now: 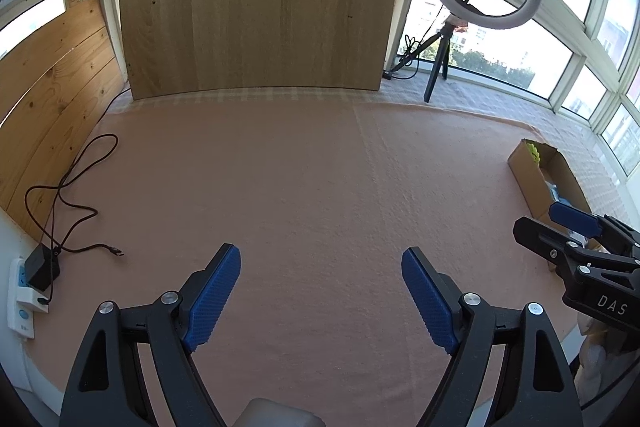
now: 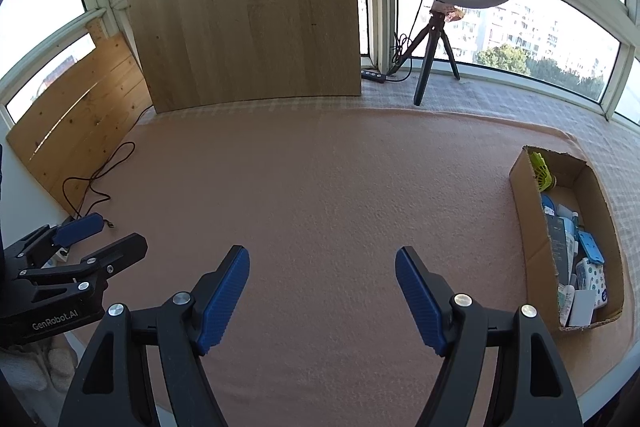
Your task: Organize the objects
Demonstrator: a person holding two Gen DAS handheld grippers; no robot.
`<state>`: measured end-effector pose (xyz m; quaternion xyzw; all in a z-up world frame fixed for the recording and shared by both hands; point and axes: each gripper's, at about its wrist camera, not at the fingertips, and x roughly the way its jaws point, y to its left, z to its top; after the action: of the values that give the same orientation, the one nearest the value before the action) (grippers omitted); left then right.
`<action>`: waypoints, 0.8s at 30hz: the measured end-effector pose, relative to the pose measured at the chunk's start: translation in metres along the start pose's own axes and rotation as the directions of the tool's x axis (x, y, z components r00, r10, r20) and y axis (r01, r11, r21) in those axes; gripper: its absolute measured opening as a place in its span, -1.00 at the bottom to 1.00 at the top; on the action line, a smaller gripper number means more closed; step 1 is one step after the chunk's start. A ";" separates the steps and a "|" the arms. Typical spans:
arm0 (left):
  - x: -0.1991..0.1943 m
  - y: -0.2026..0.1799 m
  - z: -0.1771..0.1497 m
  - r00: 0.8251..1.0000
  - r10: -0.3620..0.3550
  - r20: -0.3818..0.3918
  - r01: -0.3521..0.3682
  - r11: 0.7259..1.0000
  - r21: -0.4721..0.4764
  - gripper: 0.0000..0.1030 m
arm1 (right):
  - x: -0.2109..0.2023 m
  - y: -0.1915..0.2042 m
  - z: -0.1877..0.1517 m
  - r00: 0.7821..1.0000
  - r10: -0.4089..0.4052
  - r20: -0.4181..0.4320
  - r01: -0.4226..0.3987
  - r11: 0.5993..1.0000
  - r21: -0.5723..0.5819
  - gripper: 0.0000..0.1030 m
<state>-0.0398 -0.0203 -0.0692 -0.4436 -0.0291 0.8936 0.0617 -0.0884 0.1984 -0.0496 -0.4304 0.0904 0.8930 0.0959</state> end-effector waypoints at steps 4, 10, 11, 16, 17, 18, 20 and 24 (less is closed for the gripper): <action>0.001 -0.001 0.001 1.000 -0.004 -0.002 0.004 1.000 0.001 0.66 | 0.000 -0.003 0.000 1.000 -0.002 -0.002 0.002 1.000 0.005 0.40; 0.003 -0.002 0.001 1.000 -0.004 -0.006 0.004 1.000 0.003 0.66 | 0.001 -0.003 -0.001 1.000 -0.003 -0.005 0.003 1.000 0.005 0.40; 0.002 -0.003 0.001 1.000 -0.006 -0.005 0.006 1.000 0.003 0.66 | 0.001 -0.003 -0.001 1.000 -0.003 -0.006 0.003 1.000 0.004 0.40; 0.002 -0.004 0.001 1.000 -0.009 -0.006 0.009 1.000 0.003 0.66 | 0.002 -0.003 -0.001 1.000 -0.004 -0.008 0.004 1.000 0.004 0.40; 0.002 -0.003 0.001 1.000 -0.009 -0.006 0.009 1.000 0.003 0.66 | 0.002 -0.003 -0.001 1.000 -0.005 -0.007 0.005 1.000 0.003 0.40; 0.002 -0.004 0.001 1.000 -0.009 -0.005 0.009 1.000 0.003 0.66 | 0.002 -0.004 0.000 1.000 -0.006 -0.007 0.006 1.000 0.003 0.40; 0.002 -0.004 0.002 1.000 -0.007 -0.001 0.007 1.000 0.003 0.66 | 0.002 -0.005 -0.001 1.000 -0.008 -0.007 0.008 1.000 0.006 0.40; 0.002 -0.005 0.003 1.000 -0.010 0.001 0.010 1.000 0.004 0.66 | 0.003 -0.006 -0.002 1.000 -0.008 -0.010 0.008 1.000 0.009 0.41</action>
<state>-0.0432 -0.0155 -0.0687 -0.4429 -0.0294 0.8936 0.0668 -0.0872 0.2044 -0.0531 -0.4346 0.0931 0.8901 0.1011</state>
